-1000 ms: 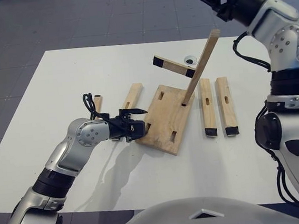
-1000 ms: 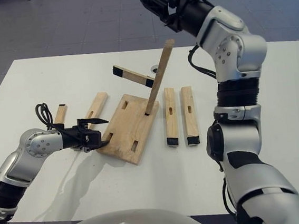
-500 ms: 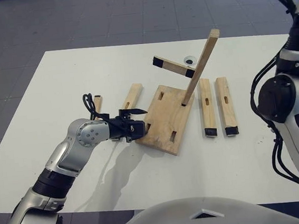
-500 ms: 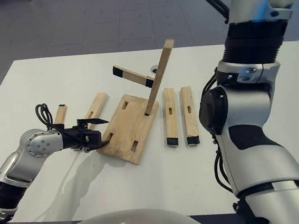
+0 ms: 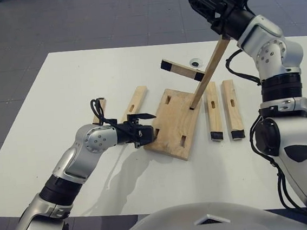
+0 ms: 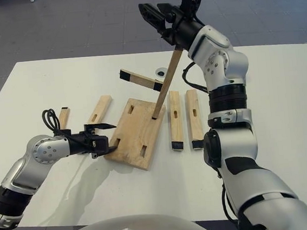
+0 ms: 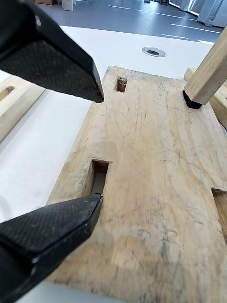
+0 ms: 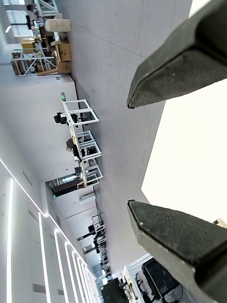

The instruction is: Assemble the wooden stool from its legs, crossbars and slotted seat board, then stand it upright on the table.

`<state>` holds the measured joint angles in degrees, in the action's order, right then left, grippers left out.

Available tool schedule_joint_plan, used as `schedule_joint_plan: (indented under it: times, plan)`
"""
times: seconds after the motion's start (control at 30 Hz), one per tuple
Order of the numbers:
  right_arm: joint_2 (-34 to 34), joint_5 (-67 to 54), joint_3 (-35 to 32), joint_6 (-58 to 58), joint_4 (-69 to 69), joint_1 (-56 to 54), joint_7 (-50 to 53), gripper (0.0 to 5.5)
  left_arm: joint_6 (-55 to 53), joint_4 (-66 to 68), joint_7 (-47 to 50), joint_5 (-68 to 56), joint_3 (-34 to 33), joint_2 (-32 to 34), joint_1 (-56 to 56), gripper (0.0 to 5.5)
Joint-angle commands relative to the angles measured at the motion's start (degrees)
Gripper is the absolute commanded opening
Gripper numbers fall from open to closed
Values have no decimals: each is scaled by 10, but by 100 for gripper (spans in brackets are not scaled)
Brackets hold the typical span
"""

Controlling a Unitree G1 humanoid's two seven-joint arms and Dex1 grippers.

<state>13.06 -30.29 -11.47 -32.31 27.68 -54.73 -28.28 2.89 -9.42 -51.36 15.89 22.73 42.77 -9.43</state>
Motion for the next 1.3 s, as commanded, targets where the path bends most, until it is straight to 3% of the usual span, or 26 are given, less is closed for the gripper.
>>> schedule_joint_plan:
  times: [0.03, 0.23, 0.4, 0.6, 0.73, 0.9, 1.17, 1.3]
  plan:
    - [-3, -62, -56, -32, -90, -58, 47, 357, -15, 51, -18, 26, 31, 1, 15, 359]
    - [82, -81, -131, -46, -179, -92, 129, 357, -143, 25, 5, 31, 34, -52, 16, 359]
    - [141, -97, -186, -138, -308, 80, 178, 357, -247, -14, 36, 39, 25, -81, 26, 359]
    - [125, -31, -77, -205, -514, 439, 203, 357, -350, -102, 1, -13, -5, -67, 27, 359]
    - [80, -19, -25, -221, -576, 575, 223, 357, -400, -138, -17, -63, -66, -50, -10, 359]
    - [56, 17, 26, -227, -617, 652, 251, 357, -399, -123, 12, -94, -119, -56, -52, 359]
    - [65, 79, 89, -256, -667, 685, 275, 357, -330, -87, 31, -68, -109, 10, 34, 359]
    - [61, 94, 90, -266, -665, 687, 274, 357, -315, -73, 40, -79, -105, -2, 53, 359]
